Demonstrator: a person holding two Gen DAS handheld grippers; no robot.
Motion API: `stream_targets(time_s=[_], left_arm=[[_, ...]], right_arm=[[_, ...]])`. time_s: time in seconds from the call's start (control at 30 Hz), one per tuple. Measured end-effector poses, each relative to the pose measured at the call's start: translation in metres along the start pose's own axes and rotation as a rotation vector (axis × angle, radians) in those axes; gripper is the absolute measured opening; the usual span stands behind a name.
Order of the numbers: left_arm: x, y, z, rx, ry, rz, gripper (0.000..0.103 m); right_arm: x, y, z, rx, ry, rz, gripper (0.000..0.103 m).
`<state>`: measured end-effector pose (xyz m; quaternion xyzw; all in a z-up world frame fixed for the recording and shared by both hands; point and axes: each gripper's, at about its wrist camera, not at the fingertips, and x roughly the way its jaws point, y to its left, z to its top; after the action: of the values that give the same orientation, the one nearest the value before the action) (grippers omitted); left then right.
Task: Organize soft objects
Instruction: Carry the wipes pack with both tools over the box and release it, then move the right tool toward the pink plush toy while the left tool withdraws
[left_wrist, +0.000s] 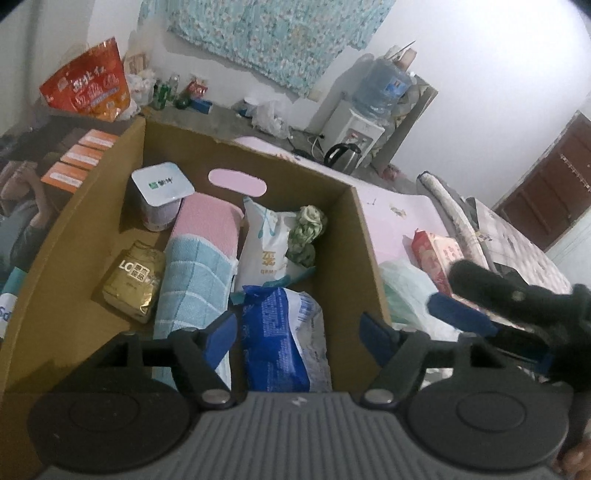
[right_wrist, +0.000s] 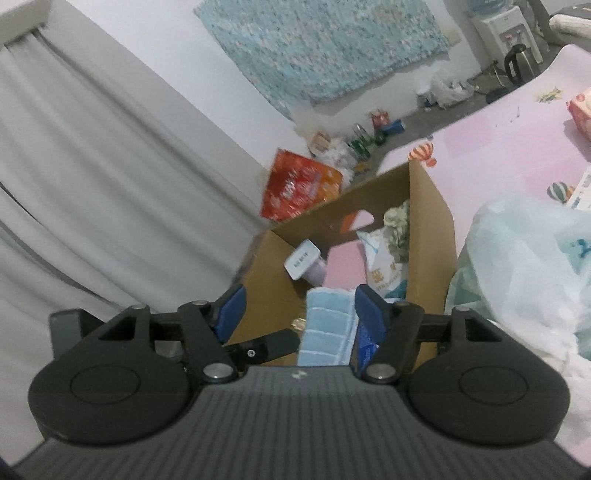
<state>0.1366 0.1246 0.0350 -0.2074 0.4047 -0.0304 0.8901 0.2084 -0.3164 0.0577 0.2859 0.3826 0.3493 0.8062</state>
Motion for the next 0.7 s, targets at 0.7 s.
stream_targets(time_s=[0.7], left_arm=[[-0.027,-0.111,-0.065,0.307,-0.066,-0.068,0.095]], right_arm=[[-0.138,-0.128,-0.102,0.311,-0.151,-0.070,0.084]])
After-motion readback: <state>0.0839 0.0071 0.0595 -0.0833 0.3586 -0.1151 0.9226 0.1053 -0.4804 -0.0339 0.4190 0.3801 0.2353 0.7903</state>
